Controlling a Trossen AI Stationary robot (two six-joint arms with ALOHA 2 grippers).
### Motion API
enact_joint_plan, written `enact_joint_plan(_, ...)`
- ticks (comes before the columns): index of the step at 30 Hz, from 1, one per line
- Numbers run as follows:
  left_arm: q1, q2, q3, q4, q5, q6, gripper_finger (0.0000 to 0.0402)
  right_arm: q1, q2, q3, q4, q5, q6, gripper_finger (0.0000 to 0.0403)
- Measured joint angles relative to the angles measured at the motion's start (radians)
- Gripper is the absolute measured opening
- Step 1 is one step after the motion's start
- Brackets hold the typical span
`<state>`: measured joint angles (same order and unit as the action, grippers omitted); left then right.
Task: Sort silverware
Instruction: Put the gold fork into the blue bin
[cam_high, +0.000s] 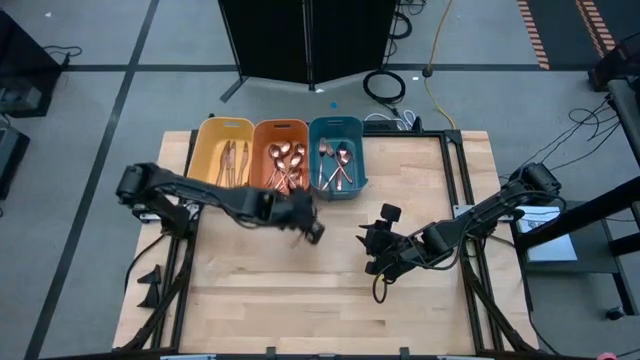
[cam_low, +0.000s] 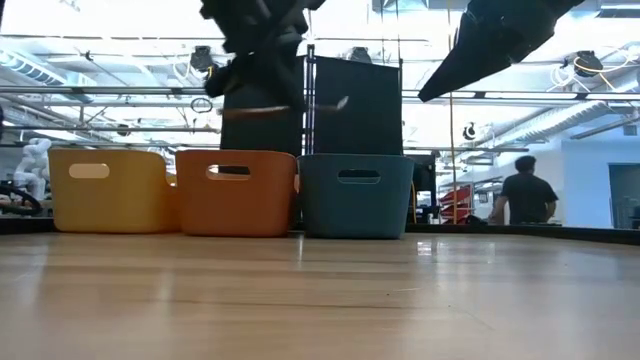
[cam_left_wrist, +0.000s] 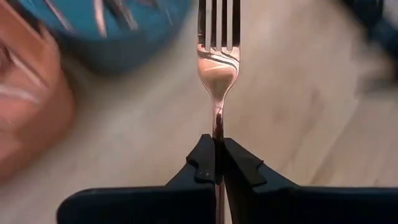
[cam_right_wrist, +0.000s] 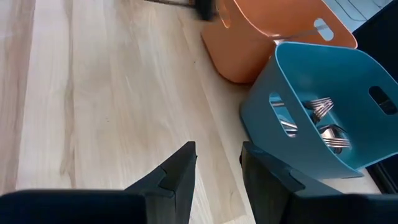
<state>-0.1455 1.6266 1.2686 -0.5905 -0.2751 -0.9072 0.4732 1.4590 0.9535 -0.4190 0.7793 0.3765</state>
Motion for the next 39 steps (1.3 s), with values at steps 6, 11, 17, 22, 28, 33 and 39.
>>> enact_joint_plan(6, 0.130, -0.027, 0.001, 0.203, 0.019, 0.032, 0.0006, 0.000, 0.000, 0.000, 0.020, 0.035, -0.043, 0.0118)
enact_joint_plan(11, 0.261, -0.006, 0.001, 0.372, 0.119, 0.027, 0.0006, -0.004, 0.000, 0.000, 0.082, 0.259, -0.084, 0.0118)
enact_joint_plan(17, 0.421, 0.017, 0.000, 0.420, 0.187, -0.003, 0.0006, -0.077, 0.000, 0.000, 0.184, 0.352, -0.260, 0.0118)
enact_joint_plan(22, 0.537, 0.038, 0.000, 0.431, 0.210, -0.005, 0.0005, -0.182, 0.000, 0.000, 0.211, 0.243, -0.285, 0.0118)
enact_joint_plan(28, 0.618, 0.093, 0.001, 0.461, 0.253, -0.005, 0.0005, -0.279, 0.000, 0.000, 0.246, 0.127, -0.330, 0.0118)
enact_joint_plan(33, 0.630, 0.145, 0.001, 0.487, 0.308, -0.007, 0.0012, -0.309, 0.000, 0.000, 0.292, 0.041, -0.353, 0.0118)
enact_joint_plan(39, 0.629, 0.155, 0.000, 0.506, 0.305, 0.001, 0.0036, -0.311, 0.000, 0.000, 0.297, 0.025, -0.363, 0.0118)
